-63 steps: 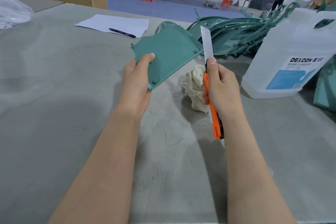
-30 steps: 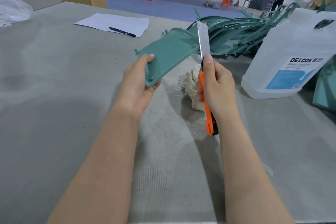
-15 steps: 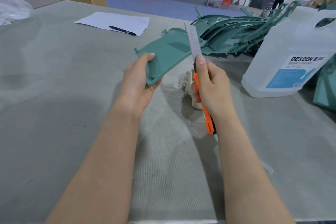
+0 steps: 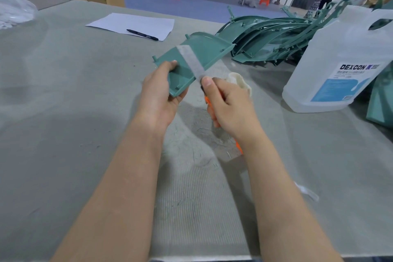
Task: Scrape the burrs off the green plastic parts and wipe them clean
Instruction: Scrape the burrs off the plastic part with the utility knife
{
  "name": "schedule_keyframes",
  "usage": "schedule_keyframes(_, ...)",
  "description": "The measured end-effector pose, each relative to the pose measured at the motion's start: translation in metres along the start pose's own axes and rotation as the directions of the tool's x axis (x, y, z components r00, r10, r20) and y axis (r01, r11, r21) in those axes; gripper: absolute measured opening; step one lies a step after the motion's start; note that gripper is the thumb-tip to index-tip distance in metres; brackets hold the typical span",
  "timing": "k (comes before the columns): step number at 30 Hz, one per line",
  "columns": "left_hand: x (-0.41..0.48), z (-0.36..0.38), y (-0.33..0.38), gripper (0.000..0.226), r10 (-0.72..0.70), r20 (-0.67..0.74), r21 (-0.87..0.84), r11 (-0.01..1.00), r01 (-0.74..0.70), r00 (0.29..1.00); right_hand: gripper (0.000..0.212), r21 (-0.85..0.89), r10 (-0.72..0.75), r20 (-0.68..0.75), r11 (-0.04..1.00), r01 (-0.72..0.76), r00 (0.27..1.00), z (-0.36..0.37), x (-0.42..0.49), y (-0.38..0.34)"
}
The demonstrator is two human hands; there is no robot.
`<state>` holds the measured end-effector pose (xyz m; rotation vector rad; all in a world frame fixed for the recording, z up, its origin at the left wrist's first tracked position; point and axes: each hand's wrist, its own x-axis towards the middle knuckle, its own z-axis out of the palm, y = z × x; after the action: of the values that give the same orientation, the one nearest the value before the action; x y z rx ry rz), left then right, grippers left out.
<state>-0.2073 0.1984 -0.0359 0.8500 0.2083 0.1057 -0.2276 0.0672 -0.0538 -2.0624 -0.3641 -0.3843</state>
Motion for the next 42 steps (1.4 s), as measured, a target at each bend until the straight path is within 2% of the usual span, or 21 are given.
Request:
schedule_keyframes(6, 0.002, -0.002, 0.001, 0.016, 0.028, 0.033, -0.072, 0.997, -0.026, 0.999, 0.046, 0.040, -0.016, 0.130, 0.999, 0.011, 0.991, 0.001, -0.002, -0.003)
schedule_keyframes(8, 0.002, -0.002, 0.002, 0.012, 0.026, 0.001, -0.081, 0.996, -0.026, 1.000, 0.044, 0.096, 0.018, 0.085, 0.995, -0.026, 0.996, -0.003, -0.002, -0.003)
schedule_keyframes(12, 0.001, -0.002, 0.001, 0.005, 0.034, -0.030, -0.062, 0.997, -0.036, 0.999, 0.045, 0.171, 0.122, -0.091, 0.980, -0.105, 0.988, -0.010, 0.003, -0.001)
schedule_keyframes(15, 0.000, -0.001, 0.001, 0.006, 0.033, -0.023, -0.049, 0.998, -0.035, 0.999, 0.045, 0.100, 0.124, -0.114, 0.989, -0.113, 0.986, -0.007, 0.004, 0.001)
schedule_keyframes(18, -0.001, 0.000, 0.002, 0.006, 0.029, -0.016, -0.084, 0.996, -0.030, 0.999, 0.045, -0.011, 0.052, -0.087, 0.999, -0.053, 0.995, -0.004, 0.002, 0.001)
schedule_keyframes(22, -0.002, 0.001, 0.003, 0.007, 0.033, -0.004, -0.125, 0.992, -0.033, 0.999, 0.046, 0.039, 0.020, -0.053, 0.999, -0.018, 0.998, -0.004, 0.001, -0.001)
schedule_keyframes(28, 0.001, 0.001, 0.003, 0.011, 0.052, 0.004, -0.162, 0.986, -0.050, 0.999, 0.049, -0.034, -0.014, 0.118, 0.999, 0.018, 0.993, 0.005, -0.003, -0.007)
schedule_keyframes(34, 0.002, -0.001, 0.004, 0.017, 0.018, 0.017, -0.182, 0.983, -0.014, 1.000, 0.042, 0.034, 0.000, 0.254, 0.999, -0.009, 0.967, 0.005, -0.007, -0.010)
schedule_keyframes(37, 0.004, 0.001, 0.003, 0.018, 0.037, 0.054, -0.219, 0.975, -0.024, 0.998, 0.040, 0.140, 0.055, 0.157, 0.987, -0.078, 0.986, 0.001, -0.005, -0.013)
schedule_keyframes(39, 0.004, 0.002, 0.002, 0.020, 0.039, 0.141, -0.259, 0.966, -0.001, 0.989, 0.040, 0.194, 0.108, 0.045, 0.974, -0.115, 0.993, -0.003, -0.002, -0.013)
schedule_keyframes(42, 0.001, 0.001, -0.002, 0.021, 0.089, 0.245, -0.227, 0.973, -0.033, 0.965, 0.034, 0.231, 0.166, -0.058, 0.962, -0.149, 0.984, -0.006, 0.001, -0.012)
